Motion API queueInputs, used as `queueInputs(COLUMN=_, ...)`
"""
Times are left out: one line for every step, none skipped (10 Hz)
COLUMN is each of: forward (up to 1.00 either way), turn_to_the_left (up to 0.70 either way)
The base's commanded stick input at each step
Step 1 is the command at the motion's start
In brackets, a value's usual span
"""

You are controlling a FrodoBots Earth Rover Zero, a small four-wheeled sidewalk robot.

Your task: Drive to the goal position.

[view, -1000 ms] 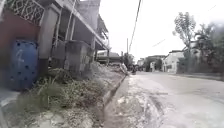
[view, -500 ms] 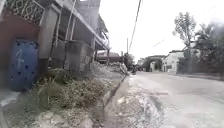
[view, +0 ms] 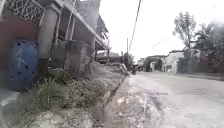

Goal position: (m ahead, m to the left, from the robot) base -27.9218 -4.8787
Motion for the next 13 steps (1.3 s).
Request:
queueInputs(forward=0.05, turn_to_the_left=0.0)
queueInputs(forward=0.06, turn_to_the_left=0.0)
queueInputs(forward=0.05, turn_to_the_left=0.0)
queueInputs(forward=0.06, turn_to_the_left=0.0)
queueInputs(forward=0.06, turn_to_the_left=0.0)
queueInputs(forward=0.05, turn_to_the_left=0.0)
queueInputs(forward=0.06, turn_to_the_left=0.0)
queueInputs(forward=0.05, turn_to_the_left=0.0)
queueInputs(forward=0.05, turn_to_the_left=0.0)
queueInputs(forward=0.03, turn_to_the_left=0.0)
queueInputs(forward=-0.26, turn_to_the_left=0.01)
queueInputs(forward=-0.69, turn_to_the_left=0.04)
queueInputs(forward=-0.69, turn_to_the_left=0.16)
